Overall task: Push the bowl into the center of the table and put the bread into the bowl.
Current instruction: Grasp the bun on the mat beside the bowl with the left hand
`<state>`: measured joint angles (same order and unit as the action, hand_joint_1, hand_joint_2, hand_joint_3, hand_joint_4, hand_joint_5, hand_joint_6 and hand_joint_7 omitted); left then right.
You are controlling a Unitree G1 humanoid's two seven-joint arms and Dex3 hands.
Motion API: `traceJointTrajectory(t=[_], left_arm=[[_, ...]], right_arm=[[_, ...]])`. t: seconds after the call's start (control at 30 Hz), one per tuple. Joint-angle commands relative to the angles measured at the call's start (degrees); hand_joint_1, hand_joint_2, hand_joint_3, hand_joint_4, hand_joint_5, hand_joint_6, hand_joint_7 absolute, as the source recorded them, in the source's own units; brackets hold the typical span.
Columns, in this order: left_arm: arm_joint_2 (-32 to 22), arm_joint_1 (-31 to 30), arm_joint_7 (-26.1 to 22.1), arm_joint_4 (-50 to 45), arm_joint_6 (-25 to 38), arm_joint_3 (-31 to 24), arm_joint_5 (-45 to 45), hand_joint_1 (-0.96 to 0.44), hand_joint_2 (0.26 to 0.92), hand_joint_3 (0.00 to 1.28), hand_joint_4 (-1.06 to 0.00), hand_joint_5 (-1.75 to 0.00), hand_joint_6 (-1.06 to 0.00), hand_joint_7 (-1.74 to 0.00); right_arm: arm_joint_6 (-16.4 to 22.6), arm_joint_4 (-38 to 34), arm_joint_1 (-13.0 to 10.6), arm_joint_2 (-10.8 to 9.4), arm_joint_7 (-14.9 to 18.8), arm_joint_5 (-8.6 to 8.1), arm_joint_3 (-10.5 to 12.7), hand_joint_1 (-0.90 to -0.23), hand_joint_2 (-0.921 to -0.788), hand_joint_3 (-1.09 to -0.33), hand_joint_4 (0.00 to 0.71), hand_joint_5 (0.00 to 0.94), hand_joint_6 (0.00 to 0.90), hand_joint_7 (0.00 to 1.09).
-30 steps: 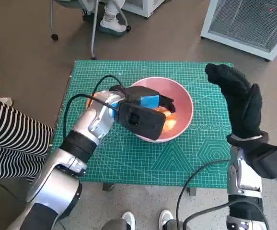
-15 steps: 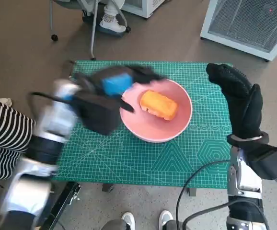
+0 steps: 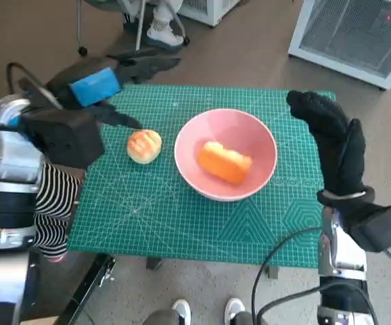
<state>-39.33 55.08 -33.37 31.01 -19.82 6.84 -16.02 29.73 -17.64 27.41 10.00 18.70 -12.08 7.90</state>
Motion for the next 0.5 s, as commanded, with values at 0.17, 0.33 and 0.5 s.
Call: traceJointTrajectory(t=[0.17, 0.33, 0.5], left_arm=[[-1.58, 1.79, 3.27, 10.05, -2.19, 1.60, -3.85, -0.08, 0.781, 0.00, -0.16, -0.01, -0.26, -0.01], [-1.01, 2.63, 5.36, 15.99, -3.36, 3.45, -6.31, -0.07, 0.785, 0.00, -0.16, 0.00, -0.26, -0.01], [0.16, 3.88, 6.56, 21.30, -4.04, 5.90, -8.68, -0.10, 0.772, 0.00, -0.17, -0.01, -0.27, -0.02]], right_arm=[[0.15, -2.09, -0.29, -0.31, 0.96, -0.90, -0.03, -0.745, -0.921, -0.743, 0.180, 0.002, 0.004, 0.58], [0.02, -2.39, -0.01, -0.28, 1.33, -1.37, -0.04, -0.743, -0.921, -0.744, 0.180, 0.002, 0.003, 0.58], [-0.12, -2.16, 0.04, -0.25, 1.57, -1.66, -0.16, -0.745, -0.921, -0.744, 0.181, 0.002, 0.003, 0.58]])
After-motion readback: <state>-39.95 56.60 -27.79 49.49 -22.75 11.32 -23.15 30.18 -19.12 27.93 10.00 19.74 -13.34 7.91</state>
